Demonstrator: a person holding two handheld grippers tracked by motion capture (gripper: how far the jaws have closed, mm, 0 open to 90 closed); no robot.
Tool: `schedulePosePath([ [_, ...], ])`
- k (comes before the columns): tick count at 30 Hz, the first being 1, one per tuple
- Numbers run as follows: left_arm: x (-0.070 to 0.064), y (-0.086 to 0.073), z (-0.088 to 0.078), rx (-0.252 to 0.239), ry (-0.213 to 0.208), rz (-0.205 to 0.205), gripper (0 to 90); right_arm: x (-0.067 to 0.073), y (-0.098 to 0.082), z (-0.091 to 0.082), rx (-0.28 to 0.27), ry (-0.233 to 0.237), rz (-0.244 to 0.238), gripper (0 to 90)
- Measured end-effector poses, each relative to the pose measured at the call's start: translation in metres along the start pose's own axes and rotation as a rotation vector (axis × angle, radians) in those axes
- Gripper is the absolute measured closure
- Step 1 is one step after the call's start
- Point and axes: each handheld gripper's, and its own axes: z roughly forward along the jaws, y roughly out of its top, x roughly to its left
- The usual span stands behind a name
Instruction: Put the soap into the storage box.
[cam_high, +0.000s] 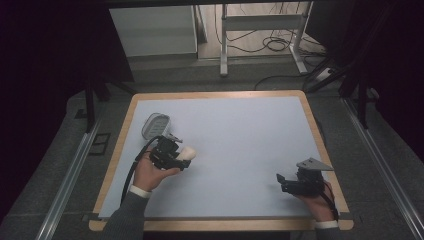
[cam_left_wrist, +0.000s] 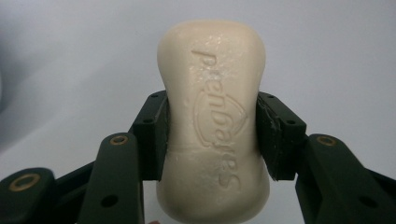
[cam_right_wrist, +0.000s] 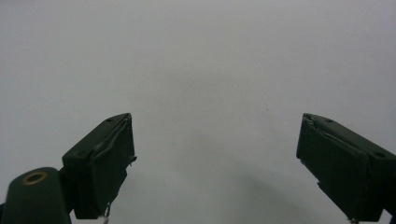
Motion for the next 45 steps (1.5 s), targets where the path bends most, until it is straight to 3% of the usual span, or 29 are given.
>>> schedulePosePath([
  [13, 0.017, 0.004, -0.004, 0.007, 0.02, -0.029, 49.5, -0.001, -0.001, 0.001, 0.001, -0.002, 0.002, 10.9],
  [27, 0.033, 0.017, -0.008, 0.015, 0.055, -0.032, 49.5, -0.002, -0.001, 0.002, 0.002, -0.002, -0.001, 10.9],
  [34, 0.044, 0.021, -0.01, 0.007, 0.061, -0.055, 49.5, -0.002, -0.002, 0.002, 0.005, -0.003, 0.0, 10.9],
  [37, 0.05, 0.022, -0.011, -0.002, 0.046, -0.071, 49.5, -0.002, -0.002, 0.002, 0.004, -0.002, 0.0, 10.9],
  [45, 0.061, 0.024, -0.013, -0.006, 0.073, -0.092, 49.5, -0.001, -0.002, 0.003, 0.003, 0.004, -0.011, 10.9],
])
